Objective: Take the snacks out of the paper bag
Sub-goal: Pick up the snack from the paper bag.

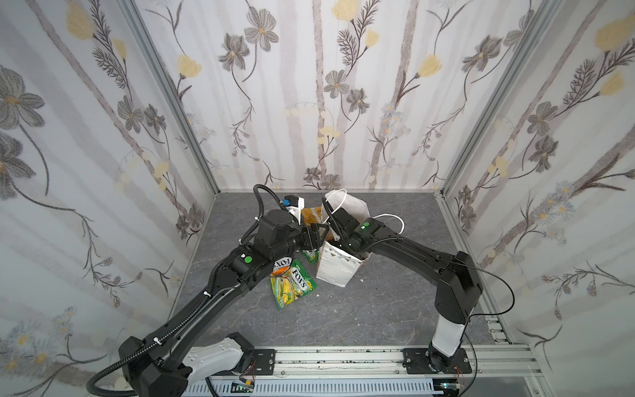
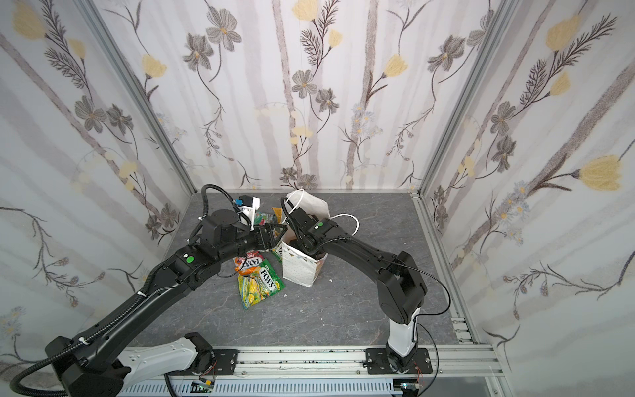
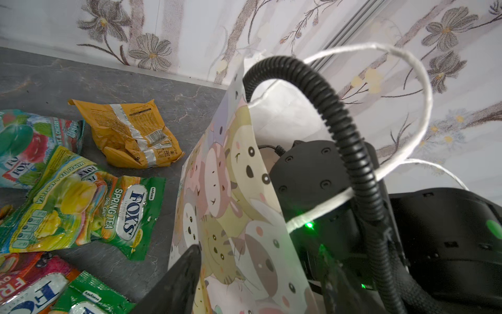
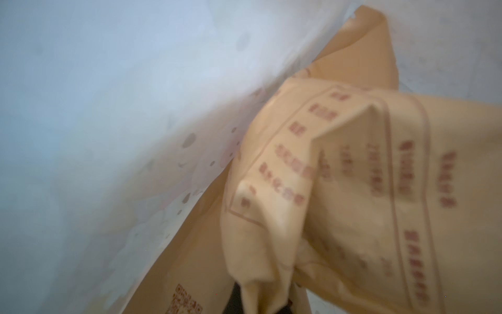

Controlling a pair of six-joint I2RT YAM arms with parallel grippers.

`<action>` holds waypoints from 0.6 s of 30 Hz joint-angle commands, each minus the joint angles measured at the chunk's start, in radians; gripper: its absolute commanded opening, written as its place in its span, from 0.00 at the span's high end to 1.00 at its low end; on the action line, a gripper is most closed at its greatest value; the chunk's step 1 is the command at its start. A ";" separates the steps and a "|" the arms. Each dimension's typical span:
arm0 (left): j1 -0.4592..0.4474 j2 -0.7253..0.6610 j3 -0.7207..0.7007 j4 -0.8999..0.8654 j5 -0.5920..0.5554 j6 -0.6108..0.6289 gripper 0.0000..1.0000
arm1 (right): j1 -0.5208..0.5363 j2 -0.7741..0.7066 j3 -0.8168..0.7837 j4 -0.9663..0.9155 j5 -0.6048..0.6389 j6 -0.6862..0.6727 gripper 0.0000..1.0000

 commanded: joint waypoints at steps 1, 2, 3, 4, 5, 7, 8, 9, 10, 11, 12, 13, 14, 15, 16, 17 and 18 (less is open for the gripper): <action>0.013 0.017 -0.016 0.074 0.040 -0.064 0.40 | 0.001 -0.017 -0.011 0.047 -0.026 0.015 1.00; 0.017 0.024 -0.024 0.079 0.046 -0.070 0.42 | 0.001 -0.021 -0.012 0.047 -0.028 0.017 1.00; 0.023 0.028 -0.032 0.085 0.051 -0.076 0.43 | 0.001 -0.023 -0.013 0.048 -0.030 0.017 1.00; 0.026 0.033 -0.038 0.085 0.056 -0.078 0.43 | 0.001 -0.027 -0.012 0.049 -0.030 0.018 1.00; 0.031 0.038 -0.044 0.085 0.059 -0.082 0.43 | 0.001 -0.030 -0.014 0.050 -0.032 0.018 1.00; 0.038 0.048 -0.056 0.082 0.062 -0.090 0.43 | 0.001 -0.035 -0.014 0.050 -0.031 0.020 1.00; 0.042 0.052 -0.061 0.081 0.064 -0.094 0.43 | 0.000 -0.038 -0.016 0.050 -0.029 0.019 1.00; 0.047 0.054 -0.065 0.081 0.068 -0.098 0.43 | 0.000 -0.036 -0.017 0.050 -0.029 0.019 1.00; 0.049 0.055 -0.069 0.081 0.071 -0.100 0.43 | 0.000 -0.039 -0.020 0.049 -0.028 0.020 1.00; 0.050 0.054 -0.072 0.080 0.072 -0.101 0.43 | 0.000 -0.041 -0.022 0.050 -0.028 0.020 1.00; 0.054 0.053 -0.075 0.080 0.074 -0.102 0.43 | 0.000 -0.043 -0.022 0.050 -0.028 0.021 1.00; 0.054 0.051 -0.077 0.078 0.073 -0.102 0.43 | 0.000 -0.046 -0.023 0.050 -0.028 0.021 1.00; 0.056 0.050 -0.080 0.075 0.072 -0.103 0.43 | 0.000 -0.050 -0.023 0.050 -0.026 0.022 1.00; 0.059 0.048 -0.082 0.070 0.070 -0.103 0.43 | 0.000 -0.056 -0.023 0.050 -0.025 0.023 1.00; 0.060 0.046 -0.086 0.067 0.067 -0.105 0.43 | 0.000 -0.061 -0.023 0.050 -0.023 0.025 1.00; 0.063 0.045 -0.087 0.061 0.062 -0.106 0.43 | -0.001 -0.067 -0.022 0.050 -0.021 0.026 1.00; 0.063 0.045 -0.092 0.057 0.057 -0.110 0.42 | -0.002 -0.074 -0.021 0.050 -0.018 0.026 1.00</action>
